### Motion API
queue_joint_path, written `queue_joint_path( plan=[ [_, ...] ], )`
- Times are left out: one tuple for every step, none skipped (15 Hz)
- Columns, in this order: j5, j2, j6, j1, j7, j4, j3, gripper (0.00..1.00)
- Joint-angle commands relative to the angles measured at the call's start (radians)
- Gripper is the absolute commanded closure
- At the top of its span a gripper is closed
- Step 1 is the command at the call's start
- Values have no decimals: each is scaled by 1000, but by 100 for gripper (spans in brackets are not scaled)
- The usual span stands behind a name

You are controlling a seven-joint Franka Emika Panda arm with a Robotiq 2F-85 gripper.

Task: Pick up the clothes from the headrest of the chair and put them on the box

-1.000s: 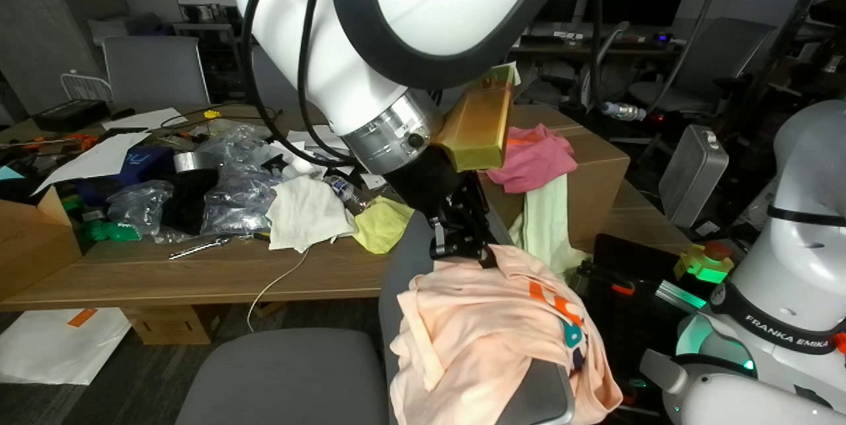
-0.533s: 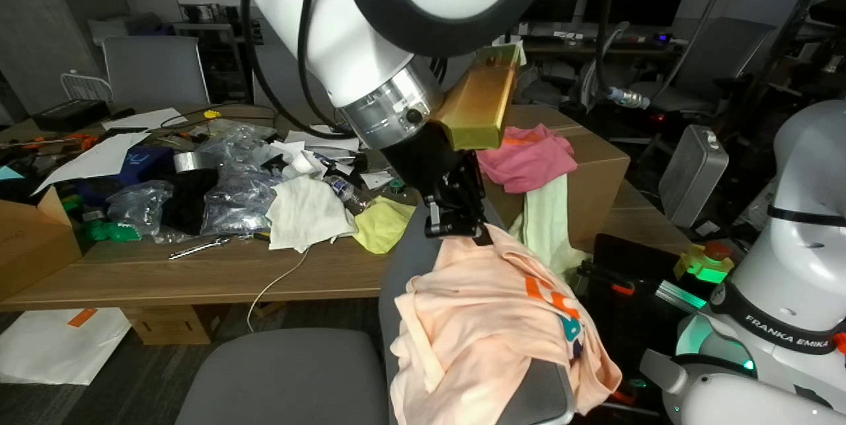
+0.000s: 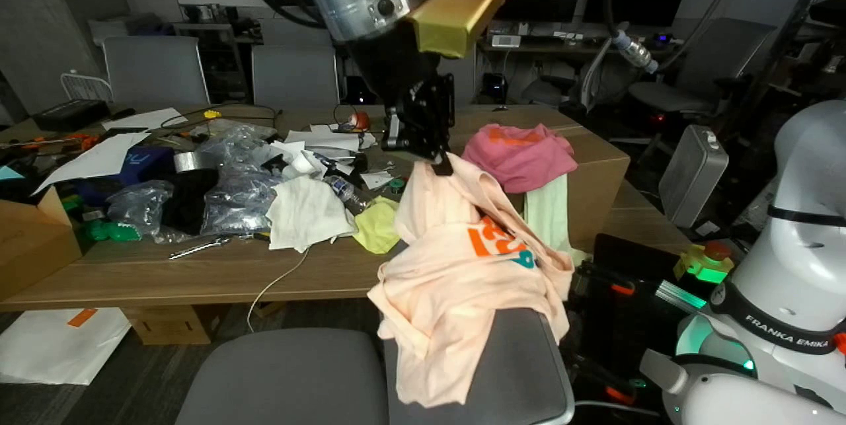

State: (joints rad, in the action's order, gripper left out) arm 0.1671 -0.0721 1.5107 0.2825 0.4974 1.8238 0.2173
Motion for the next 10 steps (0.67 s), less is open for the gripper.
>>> queue_joint_path(
  plan=[
    [50,-42,-44,-24,51,-135,-20,99],
    [57,-51,-52,-30,60,-163,-28,99],
    [60,-62,-61,-36,68,-194,-36,99],
    [68,-76,-73,-43,81,-227,-45,99],
    [71,-90,-89,-49,91,-261,-54,99],
    [68,-102,-105,-57,101,-293,-66,99],
    [61,-110,-117,-66,110,-322,-78,99],
    [49,-111,-127,-76,113,-342,-90,99],
    [40,-112,-134,-86,117,-361,-102,99],
    [34,-113,-134,-95,122,-375,-112,99]
  ],
)
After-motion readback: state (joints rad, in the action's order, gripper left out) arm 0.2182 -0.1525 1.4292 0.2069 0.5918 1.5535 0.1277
